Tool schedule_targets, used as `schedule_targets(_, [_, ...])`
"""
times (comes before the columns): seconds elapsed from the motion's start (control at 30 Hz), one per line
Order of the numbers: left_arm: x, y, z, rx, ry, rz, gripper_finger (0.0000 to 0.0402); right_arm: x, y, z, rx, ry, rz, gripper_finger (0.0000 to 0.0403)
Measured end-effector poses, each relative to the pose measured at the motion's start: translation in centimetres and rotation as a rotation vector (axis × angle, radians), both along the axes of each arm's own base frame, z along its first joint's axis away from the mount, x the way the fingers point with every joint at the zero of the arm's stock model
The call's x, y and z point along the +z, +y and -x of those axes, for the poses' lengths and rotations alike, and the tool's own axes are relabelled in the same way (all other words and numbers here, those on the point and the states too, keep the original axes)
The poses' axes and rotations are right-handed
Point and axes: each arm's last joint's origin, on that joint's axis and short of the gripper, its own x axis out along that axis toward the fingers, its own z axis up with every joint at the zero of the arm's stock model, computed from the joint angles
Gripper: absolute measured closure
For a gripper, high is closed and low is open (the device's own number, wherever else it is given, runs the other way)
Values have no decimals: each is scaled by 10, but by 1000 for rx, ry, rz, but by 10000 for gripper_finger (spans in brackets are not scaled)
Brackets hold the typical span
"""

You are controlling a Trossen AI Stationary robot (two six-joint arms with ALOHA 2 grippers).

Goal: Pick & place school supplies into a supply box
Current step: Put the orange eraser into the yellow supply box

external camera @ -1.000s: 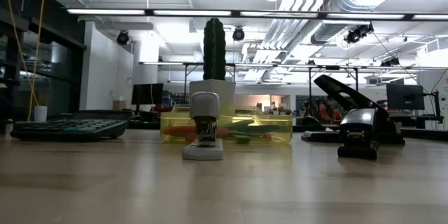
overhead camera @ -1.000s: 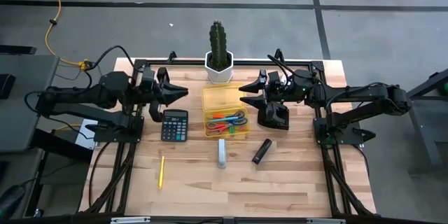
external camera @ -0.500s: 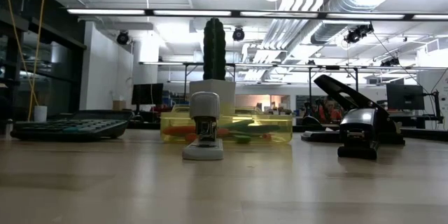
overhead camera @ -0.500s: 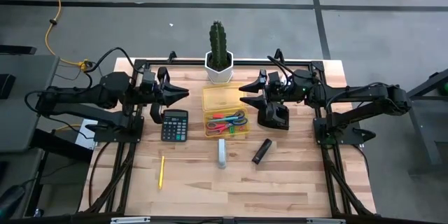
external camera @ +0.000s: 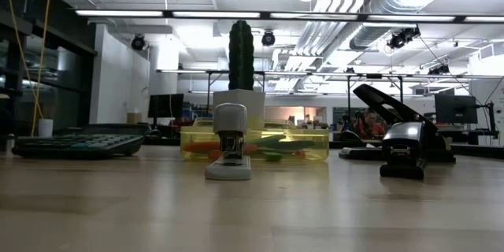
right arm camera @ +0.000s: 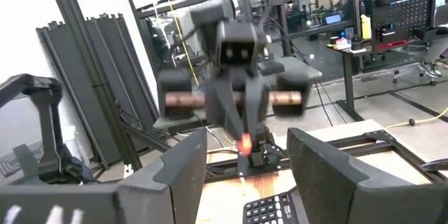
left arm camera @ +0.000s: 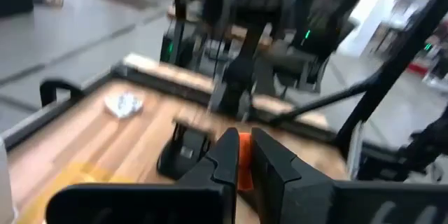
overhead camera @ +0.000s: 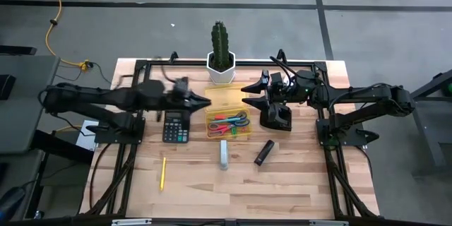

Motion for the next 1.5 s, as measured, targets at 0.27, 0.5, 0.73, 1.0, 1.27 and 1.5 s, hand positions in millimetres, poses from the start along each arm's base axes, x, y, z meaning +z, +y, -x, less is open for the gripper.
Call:
schedule_targets(0.27, [-53,19,-67,31,275,39,390,0,0,0,0,-1,0,213])
schedule_targets(0.5, [-107,36,-111,-28,394,68,390,0,0,0,0,-1,0,213])
schedule_targets(0.73, [-152,37,-142,-146,417,96,390,0,-2,0,-58,-2,-2,213])
schedule_targets(1.0, [-185,36,-150,-107,471,192,389,0,-2,0,-58,-1,-4,213])
schedule_targets(1.27, [-190,36,-151,-103,483,195,380,0,-2,0,-58,-1,-4,213])
schedule_targets(1.5, [-189,36,-151,-100,480,207,298,0,-2,0,-58,-1,-4,213])
